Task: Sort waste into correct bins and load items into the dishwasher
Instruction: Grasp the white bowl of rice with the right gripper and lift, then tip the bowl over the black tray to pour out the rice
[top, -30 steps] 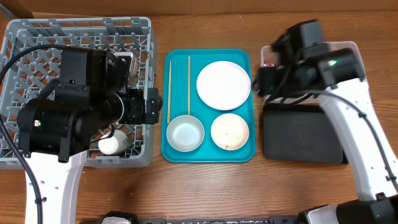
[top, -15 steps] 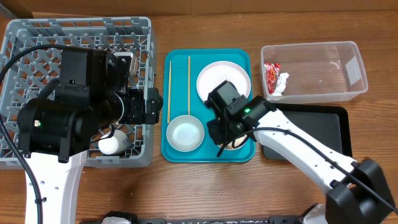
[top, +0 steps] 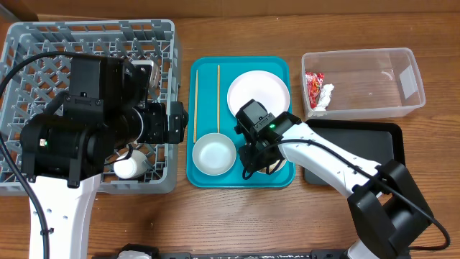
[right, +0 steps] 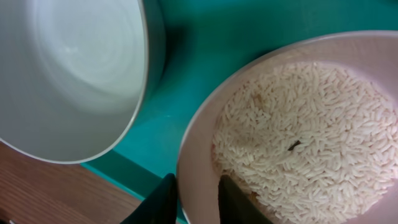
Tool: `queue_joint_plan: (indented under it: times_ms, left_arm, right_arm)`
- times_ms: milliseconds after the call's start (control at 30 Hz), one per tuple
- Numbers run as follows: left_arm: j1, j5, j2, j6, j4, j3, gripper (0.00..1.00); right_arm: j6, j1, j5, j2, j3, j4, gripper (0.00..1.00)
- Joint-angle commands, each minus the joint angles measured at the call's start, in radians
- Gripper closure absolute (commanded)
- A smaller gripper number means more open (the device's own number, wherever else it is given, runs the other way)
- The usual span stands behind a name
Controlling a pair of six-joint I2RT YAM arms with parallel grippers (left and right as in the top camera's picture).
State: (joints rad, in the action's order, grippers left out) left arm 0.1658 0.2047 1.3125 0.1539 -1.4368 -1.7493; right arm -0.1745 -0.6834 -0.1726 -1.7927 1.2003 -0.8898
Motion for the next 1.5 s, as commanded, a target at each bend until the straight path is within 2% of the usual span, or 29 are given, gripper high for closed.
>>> queue_joint_plan:
  times_ms: [0,200,300,367,500,700,1067,1133,1233,1467]
  left_arm:
    - [-0.003,-0.005,0.003,0.003,0.001,-0.013,0.00]
    - [-0.003,-0.005,0.003,0.003,0.001,-0.013,0.00]
    - [-0.003,-0.005,0.003,0.003,0.001,-0.013,0.00]
    - [-0.003,-0.005,0.003,0.003,0.001,-0.013,0.00]
    - [-0.003,-0.005,0.003,0.003,0.001,-0.013,0.00]
    - [-0.003,-0.005,0.003,0.003,0.001,-0.013,0.00]
    - [-0.003,-0.005,0.003,0.003,0.001,-0.013,0.00]
    - [-0.003,-0.005,0.003,0.003,0.001,-0.013,0.00]
    - [-0.003,-0.005,0.003,0.003,0.001,-0.013,0.00]
    - [-0.003,-0.005,0.003,0.003,0.001,-0.013,0.00]
  right_arm:
    - [0.047,-0.006,-0.004,-0.001,-0.003,-0.019,0.81]
    - [0.059,-0.006,0.000,-0.006,-0.003,-0.010,0.82]
    - [0.076,-0.006,0.000,-0.017,-0.003,-0.017,0.68]
    - [0.076,-0.006,-0.001,-0.026,-0.003,-0.016,0.68]
    - [0.075,-0.006,-0.001,-0.057,-0.003,-0.018,0.74]
    - [0.070,-0.006,0.016,-0.061,0.015,-0.032,0.96]
    - [-0.039,0.035,0.005,0.036,0.188,-0.149,0.96]
    - [-0.039,0.065,-0.036,0.080,0.207,-0.154,0.96]
    - [-0.038,0.189,-0.182,0.172,0.213,-0.200,0.96]
    - [0.151,0.465,-0.445,0.206,0.210,-0.335,0.96]
